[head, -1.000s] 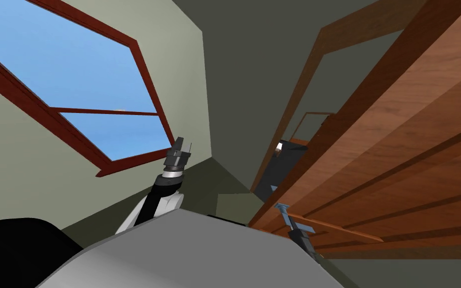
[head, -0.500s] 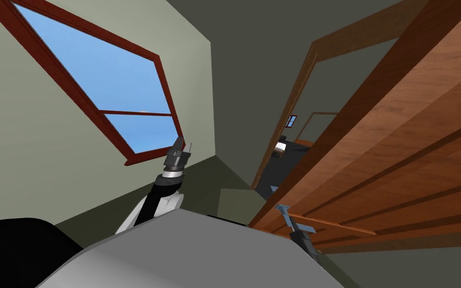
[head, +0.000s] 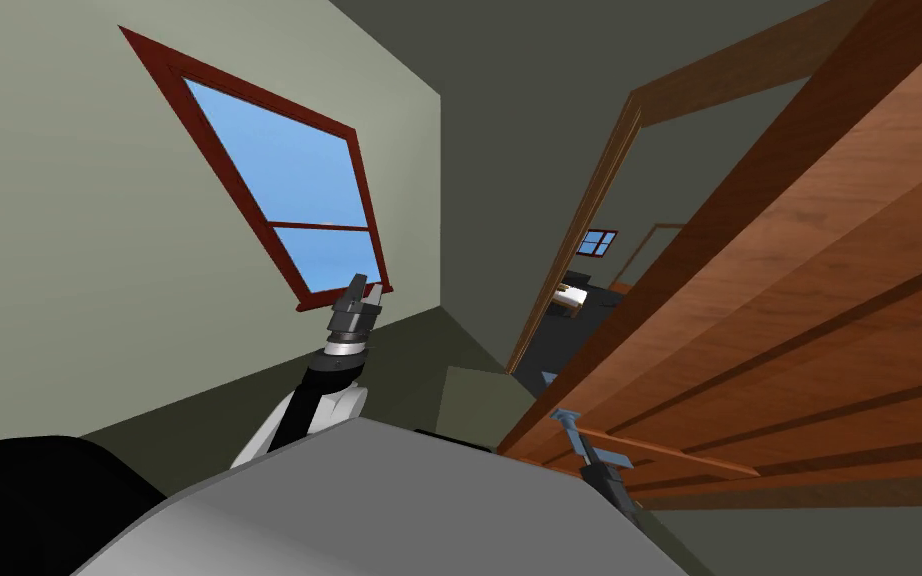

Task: Pull the door open

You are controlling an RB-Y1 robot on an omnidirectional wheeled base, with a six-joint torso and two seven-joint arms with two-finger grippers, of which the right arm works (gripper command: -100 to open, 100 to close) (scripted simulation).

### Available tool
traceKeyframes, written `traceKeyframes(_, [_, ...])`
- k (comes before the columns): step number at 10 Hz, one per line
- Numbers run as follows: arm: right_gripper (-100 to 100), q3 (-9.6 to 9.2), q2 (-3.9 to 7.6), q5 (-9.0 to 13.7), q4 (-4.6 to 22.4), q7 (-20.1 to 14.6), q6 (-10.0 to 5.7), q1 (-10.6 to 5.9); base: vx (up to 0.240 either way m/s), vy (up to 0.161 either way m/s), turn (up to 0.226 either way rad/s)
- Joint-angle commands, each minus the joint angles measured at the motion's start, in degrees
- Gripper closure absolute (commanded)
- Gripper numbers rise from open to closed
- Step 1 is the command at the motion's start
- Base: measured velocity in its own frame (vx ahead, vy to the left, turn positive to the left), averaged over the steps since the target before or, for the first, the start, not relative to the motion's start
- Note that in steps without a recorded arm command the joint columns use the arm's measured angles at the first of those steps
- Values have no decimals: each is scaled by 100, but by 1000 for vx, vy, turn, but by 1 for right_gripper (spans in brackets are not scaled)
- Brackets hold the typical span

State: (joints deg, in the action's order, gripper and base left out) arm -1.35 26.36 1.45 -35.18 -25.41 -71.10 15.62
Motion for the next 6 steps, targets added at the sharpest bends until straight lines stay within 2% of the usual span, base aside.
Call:
traceKeyframes(1, [100,-2,31,0,71,-21,-70,-1,-202,-58,153])
traceKeyframes(6, [100,-35,86,-18,259,-72,-254,-46,-210,-64,155])
